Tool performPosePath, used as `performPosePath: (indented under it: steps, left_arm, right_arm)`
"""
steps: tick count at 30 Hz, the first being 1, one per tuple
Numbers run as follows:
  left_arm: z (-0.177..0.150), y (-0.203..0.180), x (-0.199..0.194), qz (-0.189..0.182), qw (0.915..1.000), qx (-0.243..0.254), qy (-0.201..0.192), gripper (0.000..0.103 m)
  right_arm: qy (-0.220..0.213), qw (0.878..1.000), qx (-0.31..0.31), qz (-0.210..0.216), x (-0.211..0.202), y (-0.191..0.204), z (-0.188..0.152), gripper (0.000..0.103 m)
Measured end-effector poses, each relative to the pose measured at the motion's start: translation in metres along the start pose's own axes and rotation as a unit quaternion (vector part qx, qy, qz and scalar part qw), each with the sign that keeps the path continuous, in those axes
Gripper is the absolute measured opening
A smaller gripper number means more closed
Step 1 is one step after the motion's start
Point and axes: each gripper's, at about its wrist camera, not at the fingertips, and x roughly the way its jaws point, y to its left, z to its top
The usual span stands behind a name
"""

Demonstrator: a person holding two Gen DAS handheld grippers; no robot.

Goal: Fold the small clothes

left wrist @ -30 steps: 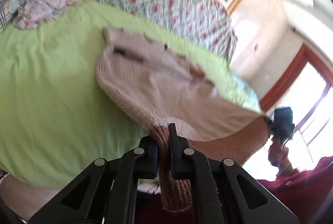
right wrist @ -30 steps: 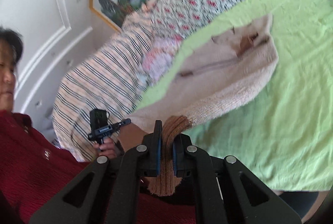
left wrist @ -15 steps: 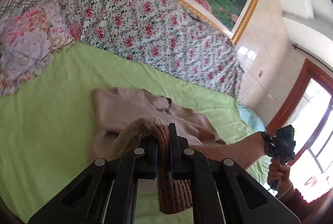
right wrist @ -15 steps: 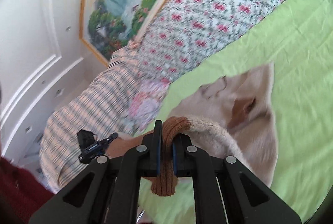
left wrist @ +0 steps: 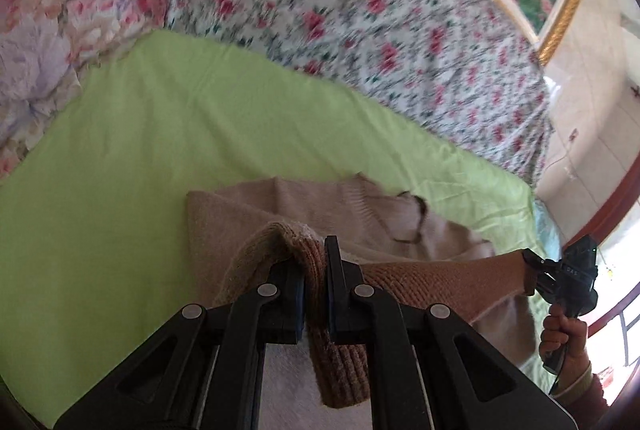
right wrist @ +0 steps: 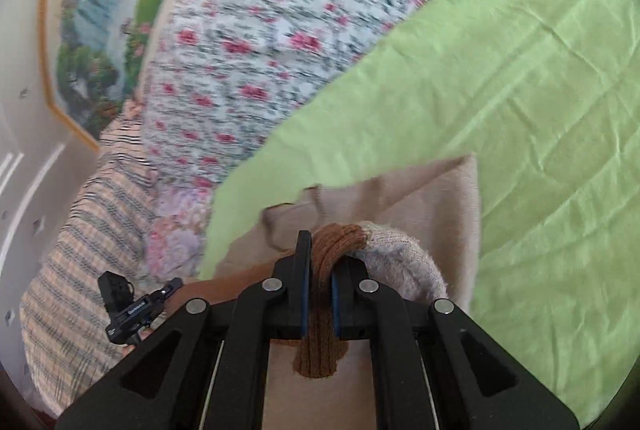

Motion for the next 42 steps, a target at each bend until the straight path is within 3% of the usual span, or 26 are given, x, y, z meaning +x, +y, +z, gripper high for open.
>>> performPosePath:
  steps: [2, 4, 7, 10, 12, 15, 18, 22, 30, 33, 35, 39, 42]
  left_arm:
    - [-0.003, 0.013, 0.023, 0.010, 0.9994, -0.013, 0.031, 0.009]
    - [-0.011, 0.023, 0.034, 0.012, 0.9979, -0.027, 0.057, 0.013]
    - [-0.030, 0.021, 0.010, 0.000, 0.9987, -0.027, 0.044, 0.023]
    - [-0.063, 0.002, -0.029, -0.006, 0.9995, -0.004, 0.030, 0.030]
    - [-0.090, -0.016, -0.048, -0.026, 0.9992, 0.004, 0.029, 0.039]
    - [-0.122, -0.048, -0.057, -0.045, 0.9975, 0.035, 0.042, 0.041]
    - [-0.131, -0.081, -0.043, -0.031, 0.9944, 0.083, 0.058, 0.041]
    - [-0.124, -0.105, -0.015, -0.035, 0.9895, 0.113, 0.084, 0.041]
    - [-0.098, -0.106, 0.044, -0.009, 0.9734, 0.173, 0.150, 0.041]
    - [-0.074, -0.098, 0.061, -0.017, 0.9714, 0.172, 0.162, 0.041]
    - [-0.054, -0.091, 0.070, -0.020, 0.9735, 0.157, 0.165, 0.040]
    - [-0.007, -0.059, 0.087, 0.024, 0.9794, 0.125, 0.157, 0.041]
    - [0.020, -0.027, 0.097, 0.062, 0.9834, 0.099, 0.139, 0.040]
  right_arm:
    - [0.022, 0.999, 0.013, -0.034, 0.012, -0.009, -0.001, 0.014]
    - [0.014, 0.999, 0.018, -0.048, 0.005, -0.010, -0.006, 0.017]
    - [-0.036, 0.998, -0.003, -0.054, -0.032, 0.004, -0.025, 0.041]
    - [-0.055, 0.997, -0.049, -0.033, -0.064, 0.032, -0.055, 0.045]
    - [-0.020, 0.996, -0.083, 0.000, -0.063, 0.050, -0.082, 0.044]
    - [0.034, 0.991, -0.129, 0.015, -0.045, 0.072, -0.113, 0.044]
    - [0.074, 0.983, -0.165, 0.027, -0.026, 0.091, -0.135, 0.044]
    - [0.107, 0.974, -0.196, 0.037, -0.012, 0.104, -0.140, 0.044]
    - [0.194, 0.949, -0.246, -0.014, 0.044, 0.093, -0.113, 0.044]
    - [0.234, 0.936, -0.261, -0.038, 0.073, 0.083, -0.098, 0.042]
    - [0.238, 0.935, -0.258, -0.040, 0.082, 0.077, -0.082, 0.040]
    - [0.176, 0.958, -0.198, -0.108, 0.081, 0.055, -0.031, 0.040]
    - [0.093, 0.967, -0.156, -0.181, 0.067, 0.029, 0.005, 0.041]
